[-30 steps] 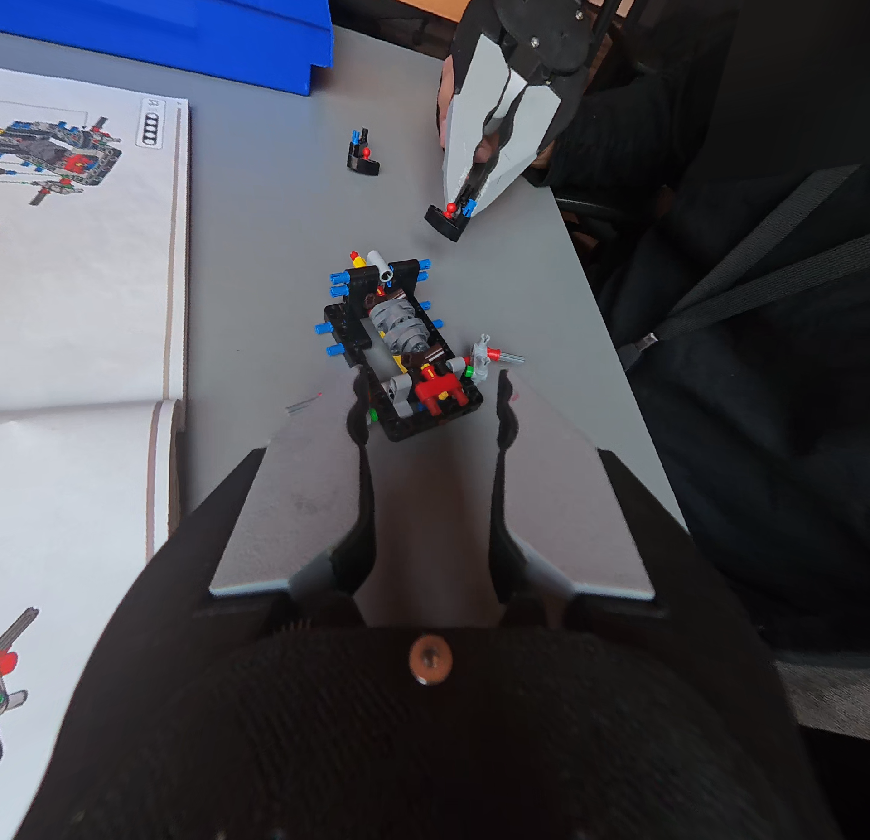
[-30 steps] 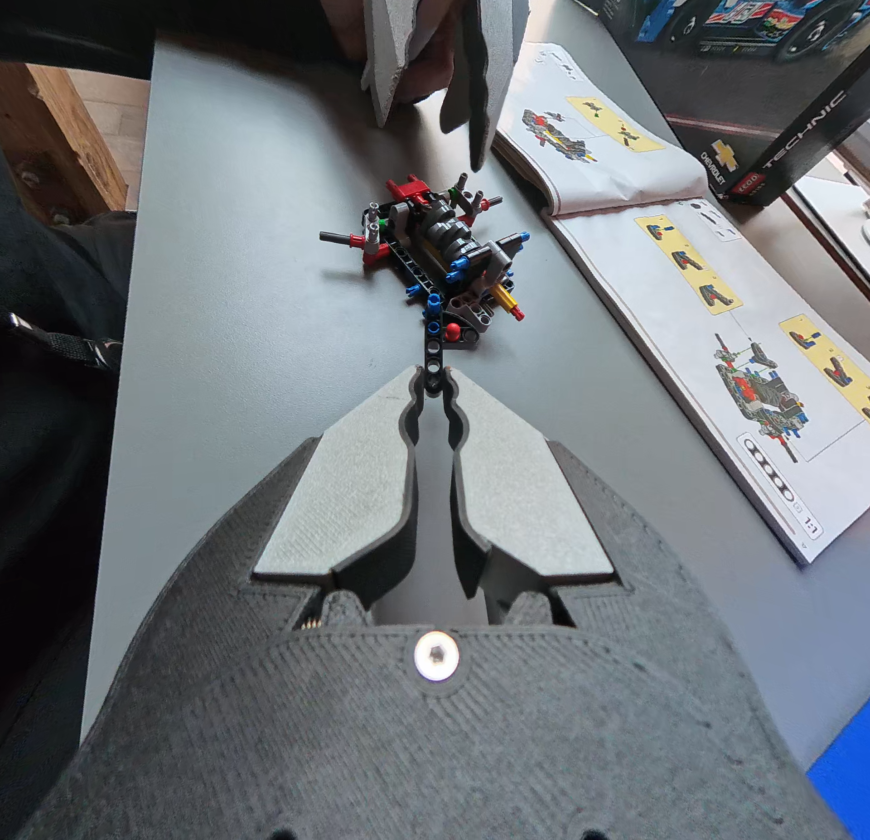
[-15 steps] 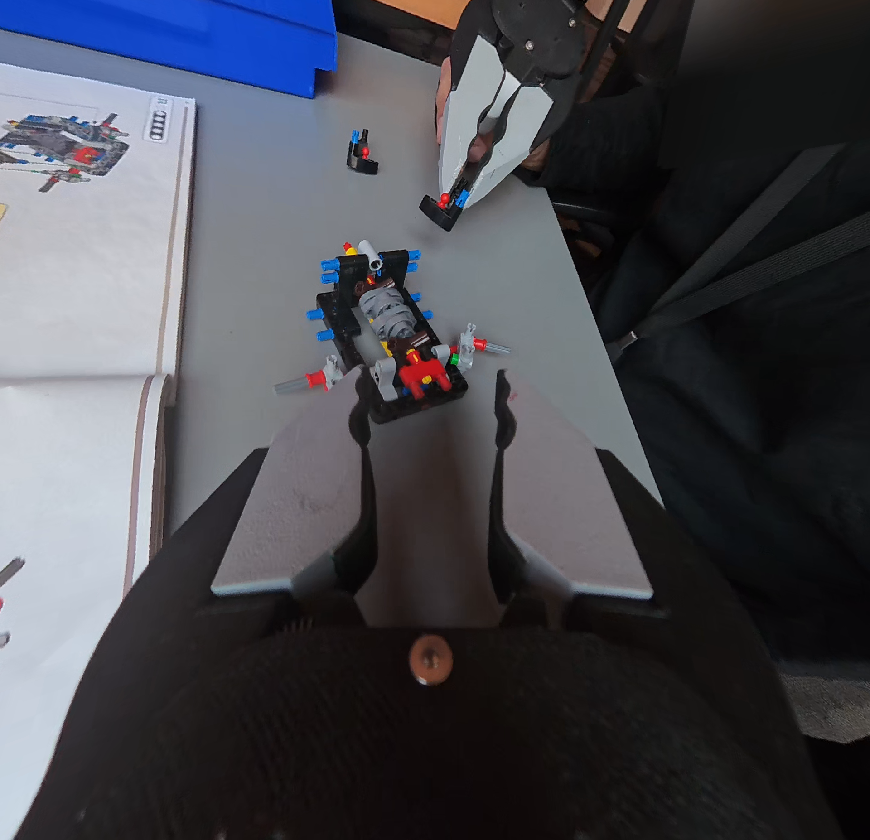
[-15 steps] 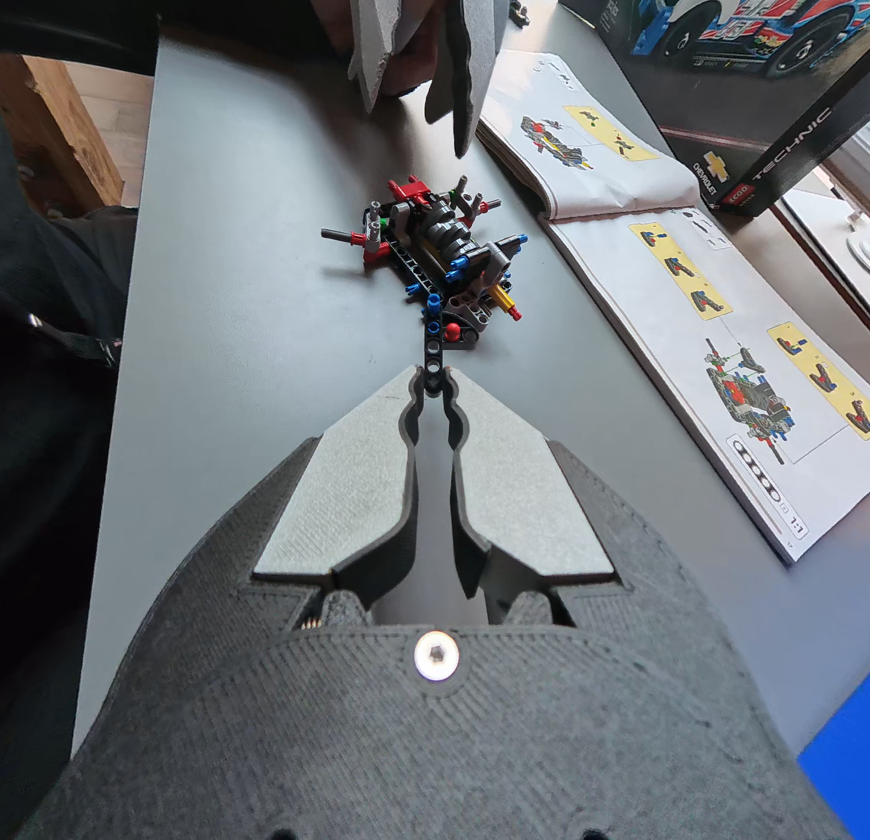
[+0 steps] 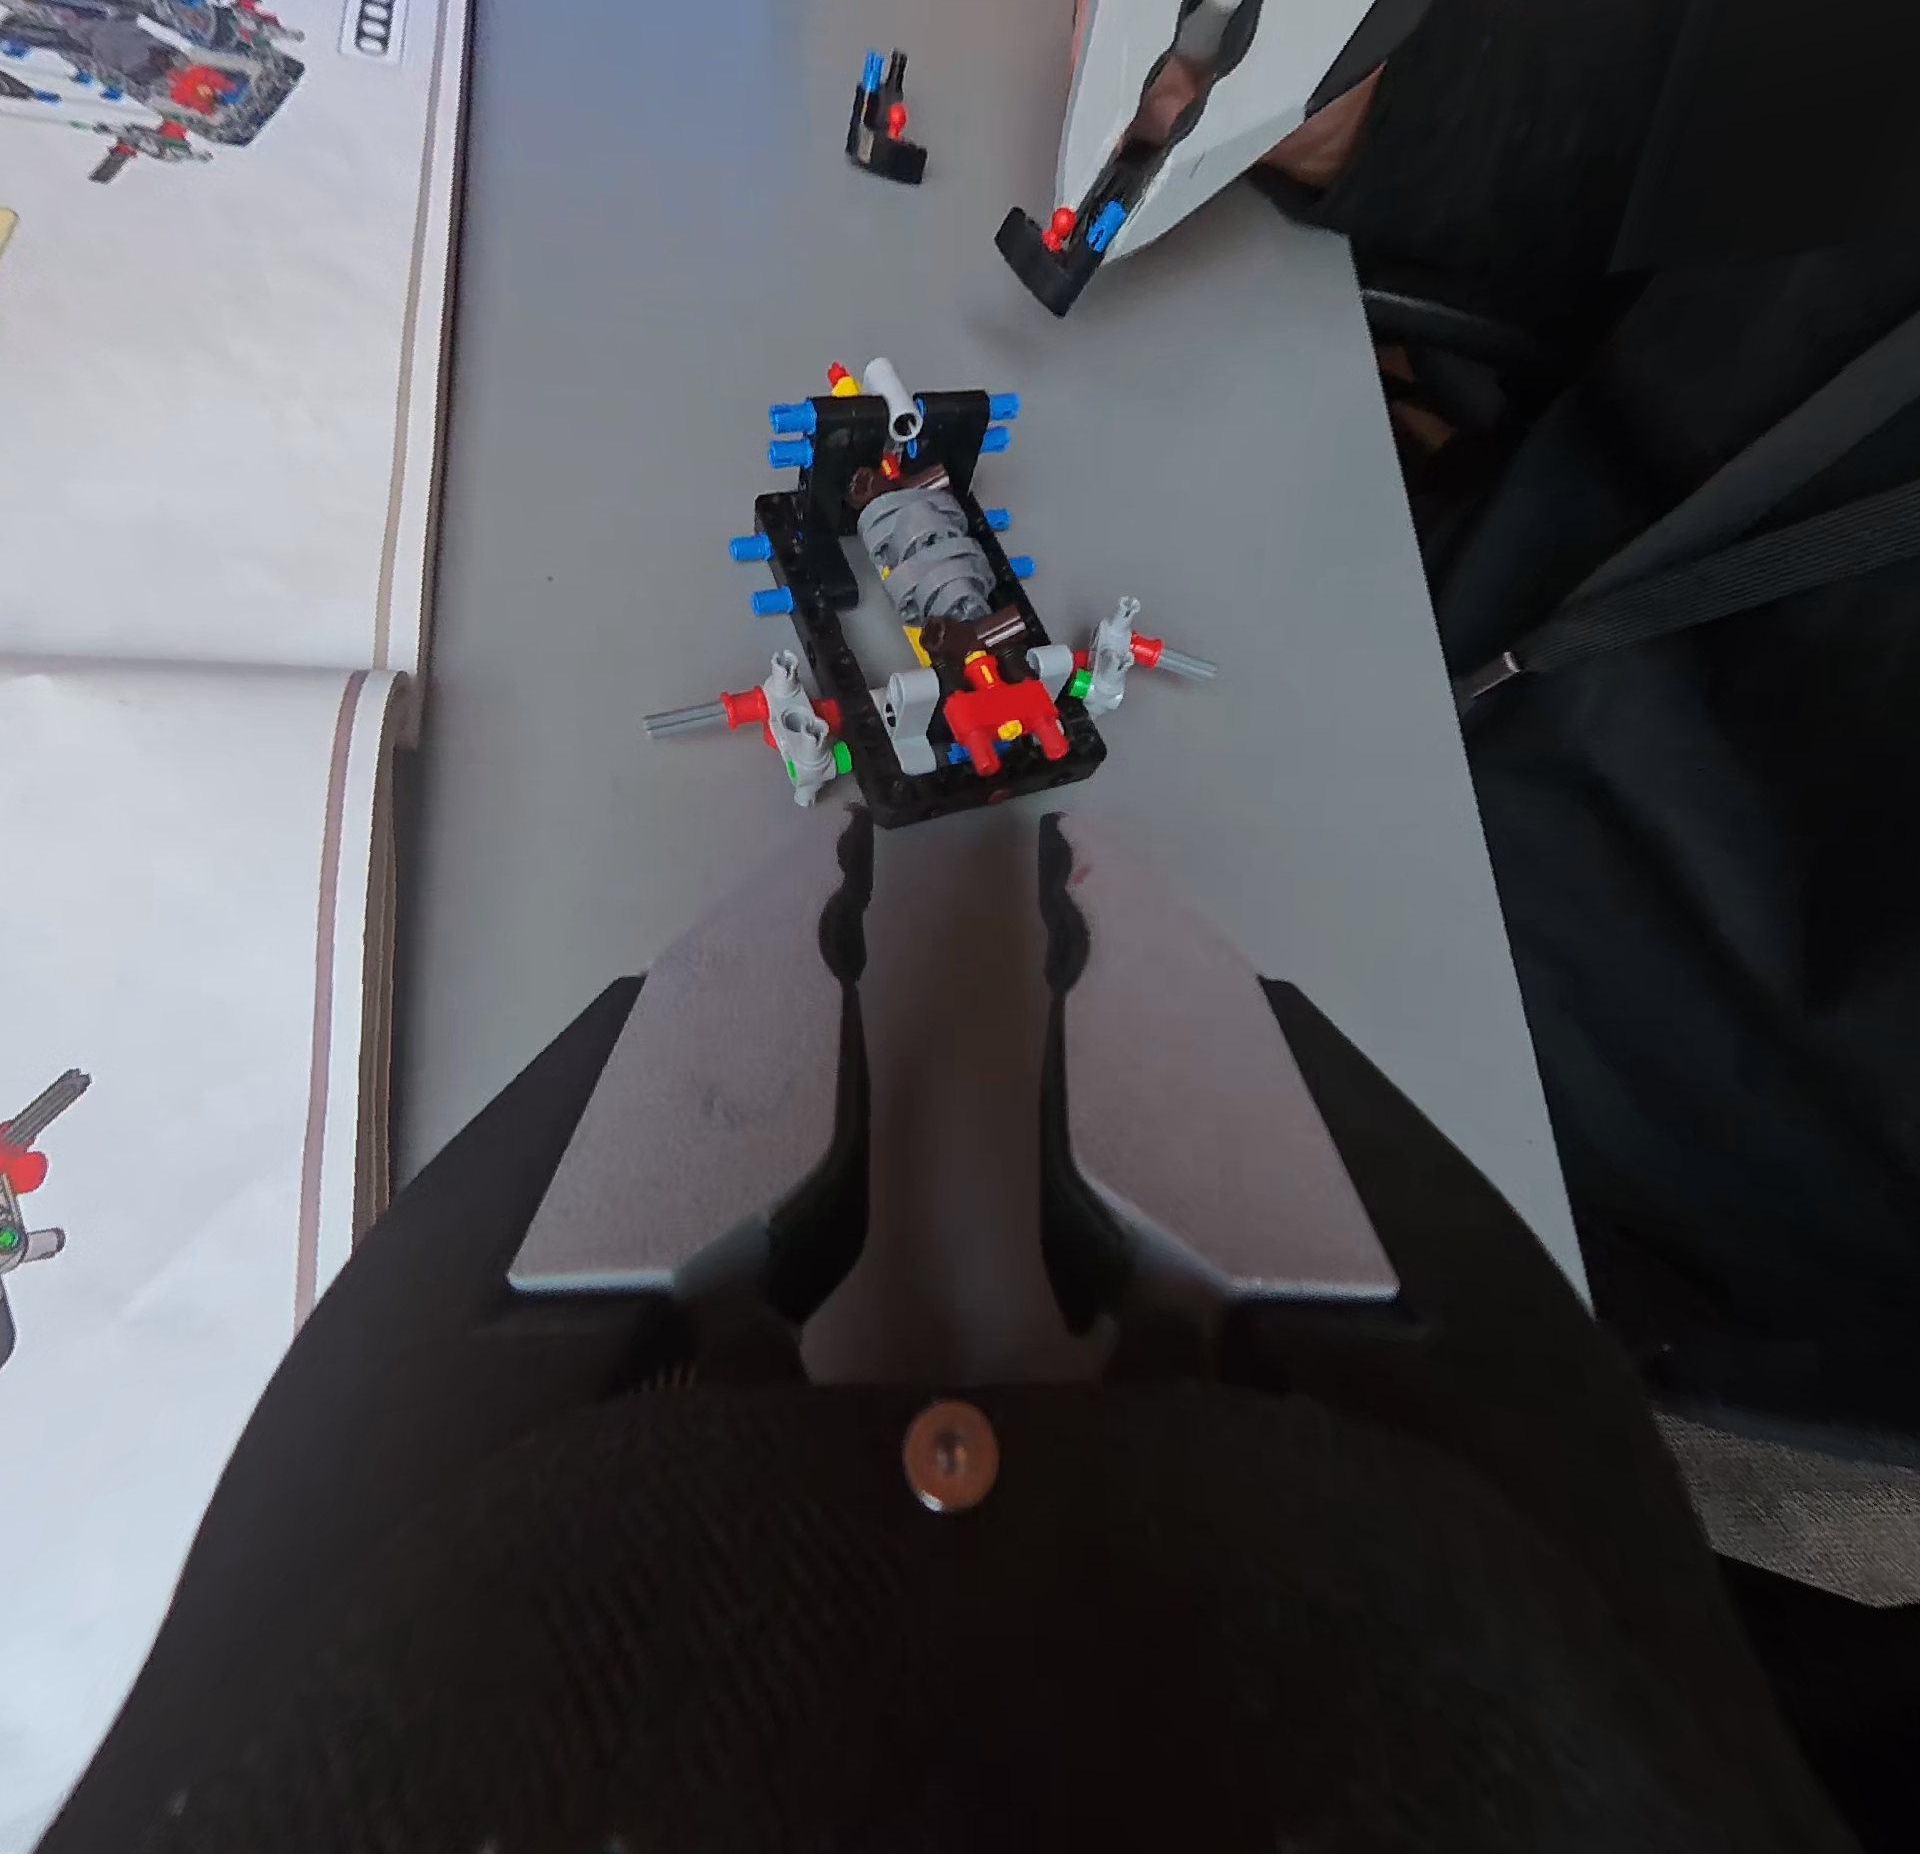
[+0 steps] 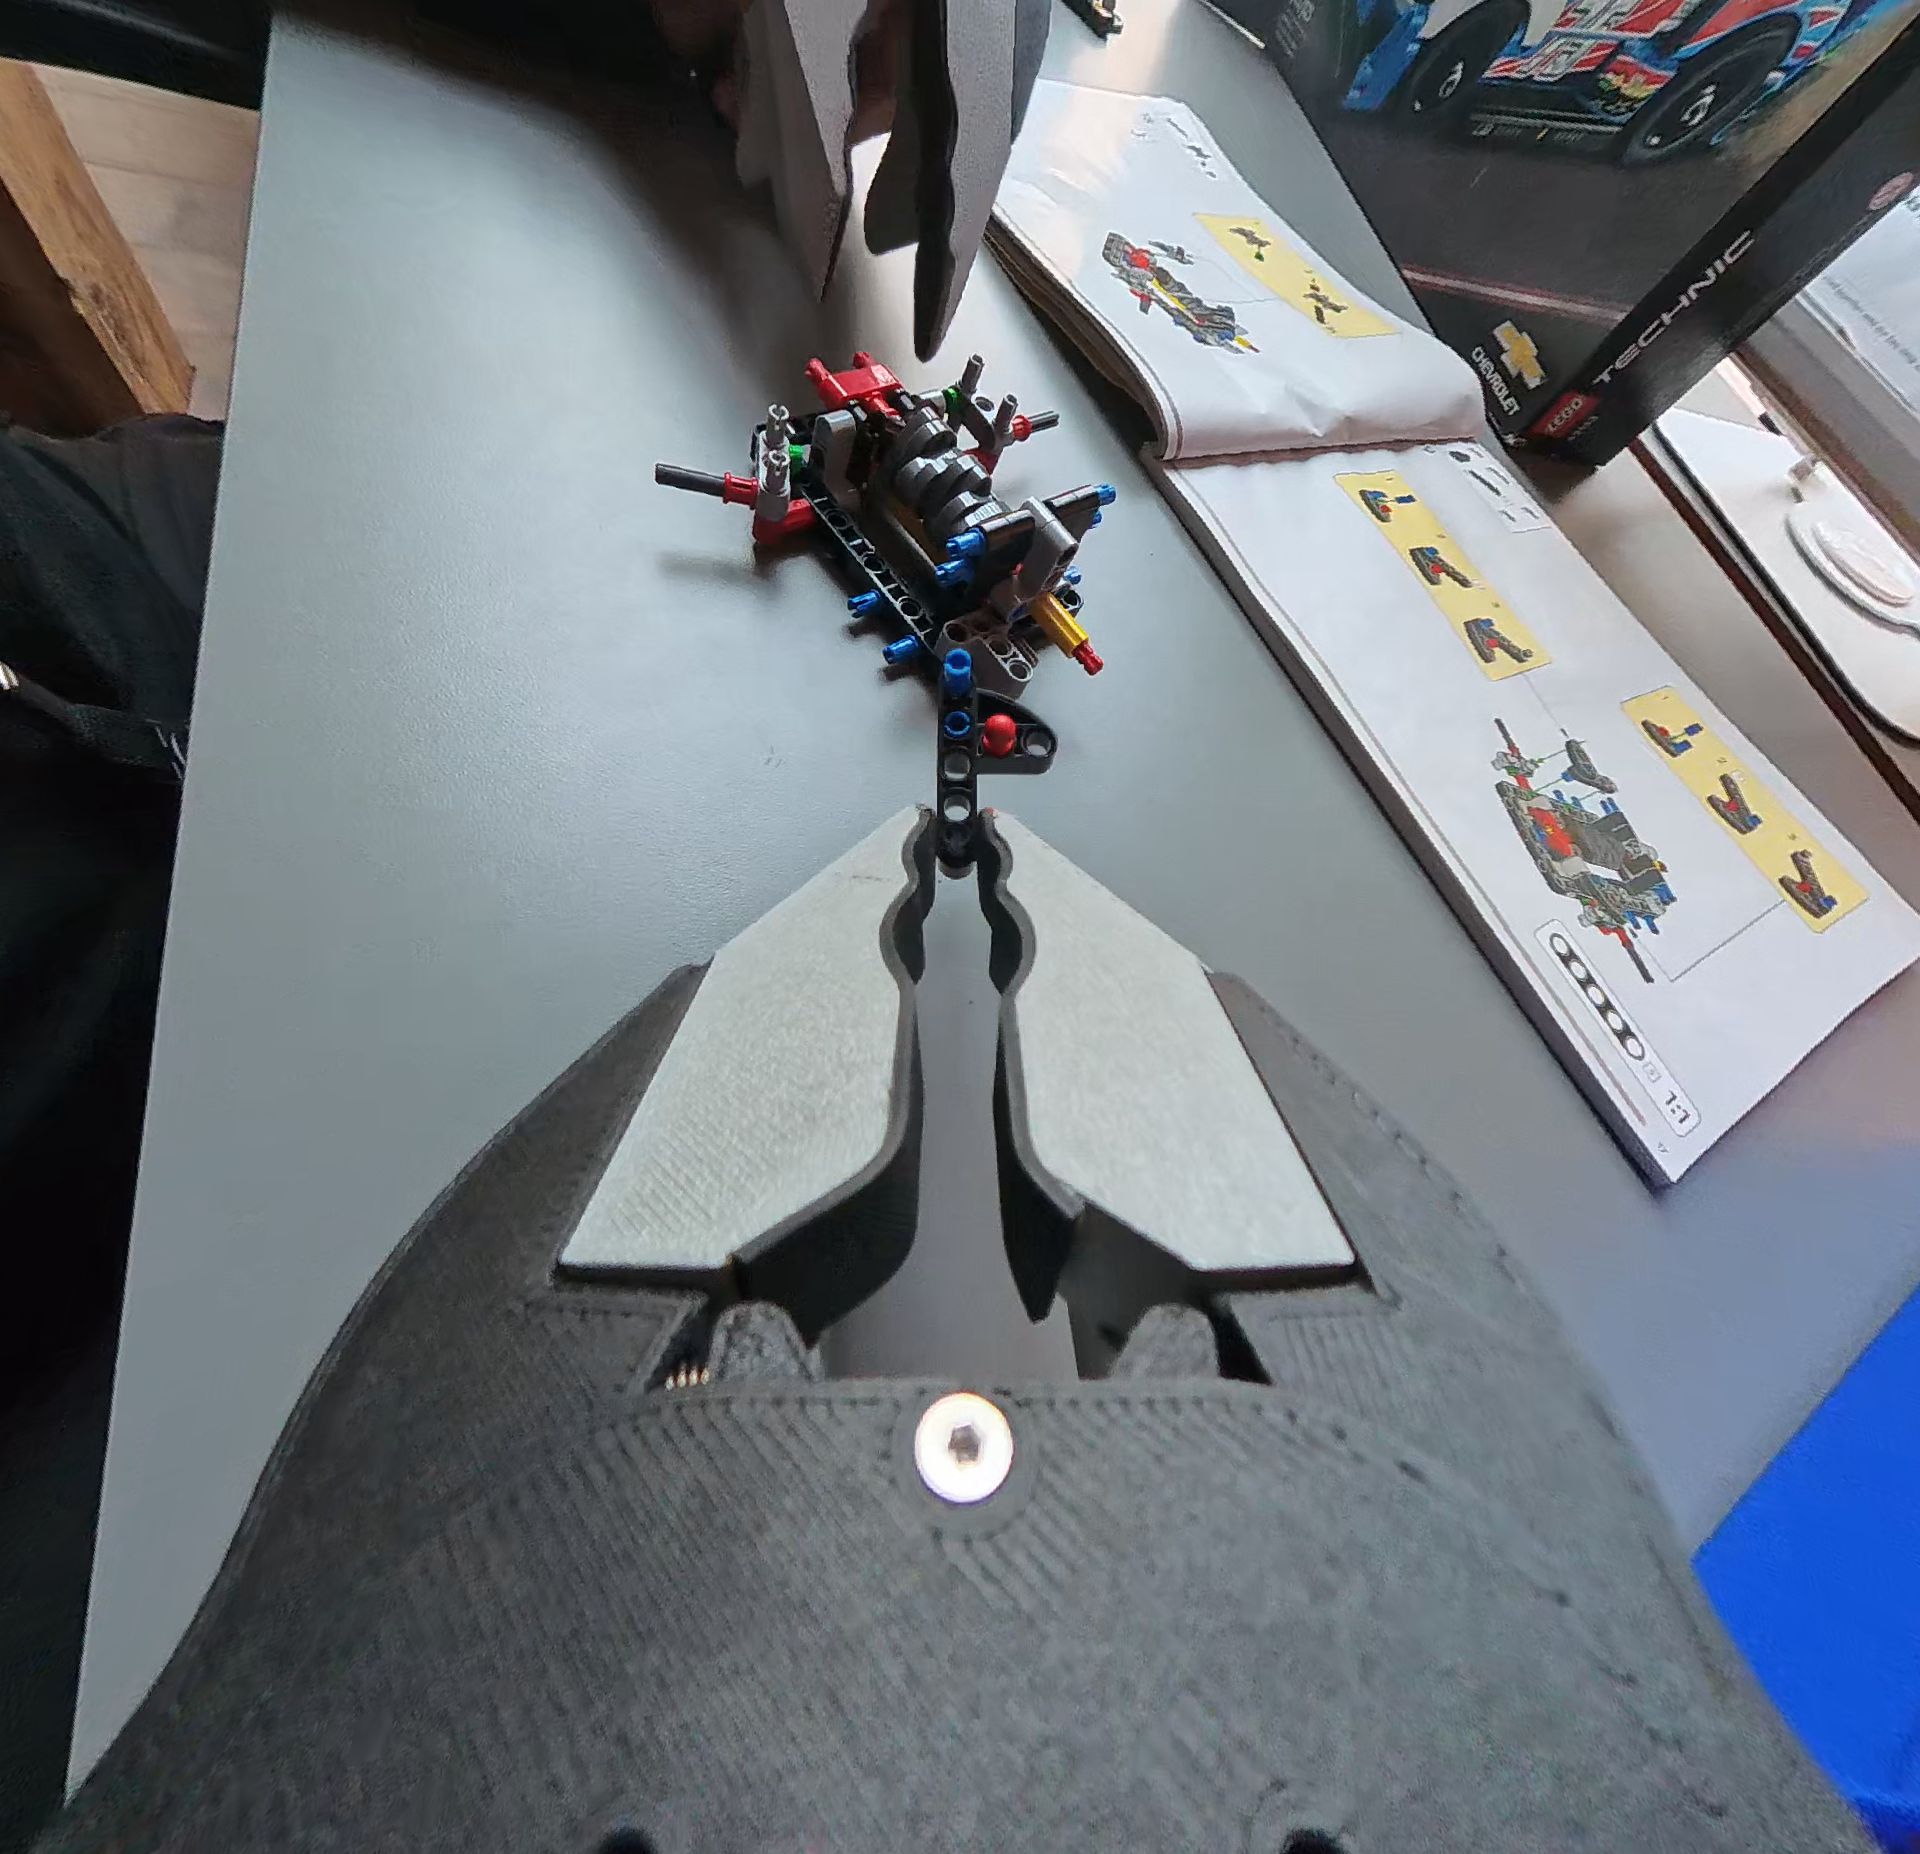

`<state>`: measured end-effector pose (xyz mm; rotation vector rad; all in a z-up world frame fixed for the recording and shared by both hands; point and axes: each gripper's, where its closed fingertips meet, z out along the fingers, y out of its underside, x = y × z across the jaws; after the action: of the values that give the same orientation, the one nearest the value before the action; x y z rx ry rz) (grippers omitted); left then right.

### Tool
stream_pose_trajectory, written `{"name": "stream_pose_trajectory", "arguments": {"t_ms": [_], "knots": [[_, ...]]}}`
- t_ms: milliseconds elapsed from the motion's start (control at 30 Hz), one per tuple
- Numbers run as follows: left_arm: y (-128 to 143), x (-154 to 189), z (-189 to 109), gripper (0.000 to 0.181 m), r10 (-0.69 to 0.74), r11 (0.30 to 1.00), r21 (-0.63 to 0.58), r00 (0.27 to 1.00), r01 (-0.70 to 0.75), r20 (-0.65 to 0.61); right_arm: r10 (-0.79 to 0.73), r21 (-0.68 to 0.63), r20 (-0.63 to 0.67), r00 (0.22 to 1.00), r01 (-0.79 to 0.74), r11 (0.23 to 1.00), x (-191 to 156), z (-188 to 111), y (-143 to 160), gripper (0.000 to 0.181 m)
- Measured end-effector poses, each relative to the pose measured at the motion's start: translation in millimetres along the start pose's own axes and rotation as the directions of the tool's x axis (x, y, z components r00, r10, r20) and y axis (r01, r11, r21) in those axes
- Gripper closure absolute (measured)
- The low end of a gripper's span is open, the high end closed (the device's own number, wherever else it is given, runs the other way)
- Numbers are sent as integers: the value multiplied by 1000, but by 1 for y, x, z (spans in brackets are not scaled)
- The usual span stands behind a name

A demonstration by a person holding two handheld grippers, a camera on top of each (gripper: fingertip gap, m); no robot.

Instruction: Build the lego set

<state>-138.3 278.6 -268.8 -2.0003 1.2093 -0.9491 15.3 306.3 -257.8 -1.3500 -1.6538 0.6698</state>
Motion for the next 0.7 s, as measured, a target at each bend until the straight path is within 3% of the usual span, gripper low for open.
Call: {"name": "stream_pose_trajectory", "arguments": {"t_ms": [700], "knots": [[6, 8, 12, 166, 16, 997, -73, 999, -18, -31, -2, -11, -15, 1000, 2, 1000, 1, 1, 1, 177]]}}
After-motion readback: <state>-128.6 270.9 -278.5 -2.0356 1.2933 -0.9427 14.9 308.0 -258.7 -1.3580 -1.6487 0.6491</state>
